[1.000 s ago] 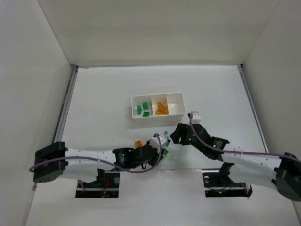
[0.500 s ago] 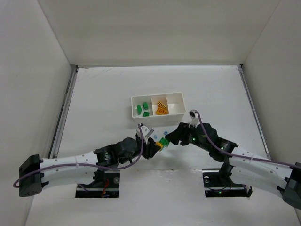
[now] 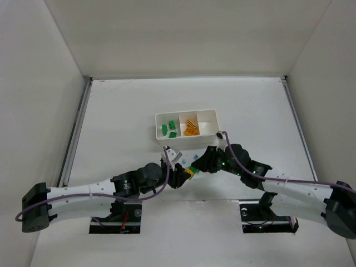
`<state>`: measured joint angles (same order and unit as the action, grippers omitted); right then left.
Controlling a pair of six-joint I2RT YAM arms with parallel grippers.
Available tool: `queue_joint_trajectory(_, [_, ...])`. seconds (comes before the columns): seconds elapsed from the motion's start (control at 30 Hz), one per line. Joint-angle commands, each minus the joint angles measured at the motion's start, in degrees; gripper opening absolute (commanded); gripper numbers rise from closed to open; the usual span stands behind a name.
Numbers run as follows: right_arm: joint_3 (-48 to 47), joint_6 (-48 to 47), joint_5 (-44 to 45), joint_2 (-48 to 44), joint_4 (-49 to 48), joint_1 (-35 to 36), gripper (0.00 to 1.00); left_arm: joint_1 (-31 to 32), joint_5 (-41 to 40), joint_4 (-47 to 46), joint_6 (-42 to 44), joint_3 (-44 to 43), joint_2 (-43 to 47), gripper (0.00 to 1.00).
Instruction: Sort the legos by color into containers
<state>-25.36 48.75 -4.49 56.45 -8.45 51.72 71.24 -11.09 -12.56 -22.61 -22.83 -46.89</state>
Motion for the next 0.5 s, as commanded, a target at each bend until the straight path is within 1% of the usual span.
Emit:
queue_joint_trajectory(0.0, [0.2, 2.0, -2.8, 0.3, -6.2, 0.1, 0.41, 0.1, 0.2, -2.9, -0.2, 0.4, 1.5, 0.13])
queue_joint_trajectory(0.1, [0.4, 2.9, -4.8, 1.1, -6.8, -0.1, 0.41, 0.0, -0.2, -2.9, -0.1, 0.5, 1.3, 0.13])
queue_joint_trajectory(0.33, [0.6, 3.8, -5.5, 2.0, -6.4, -0.3, 0.35, -0.1, -1.2, -3.0, 0.5, 0.4, 1.2, 0.13])
queue_joint_trajectory(0.47, [0.9, 4.2, -5.5, 2.7, -6.1, -0.7, 0.37, 0.1, -2.0, -3.0, 1.1, 0.2, 1.2, 0.13])
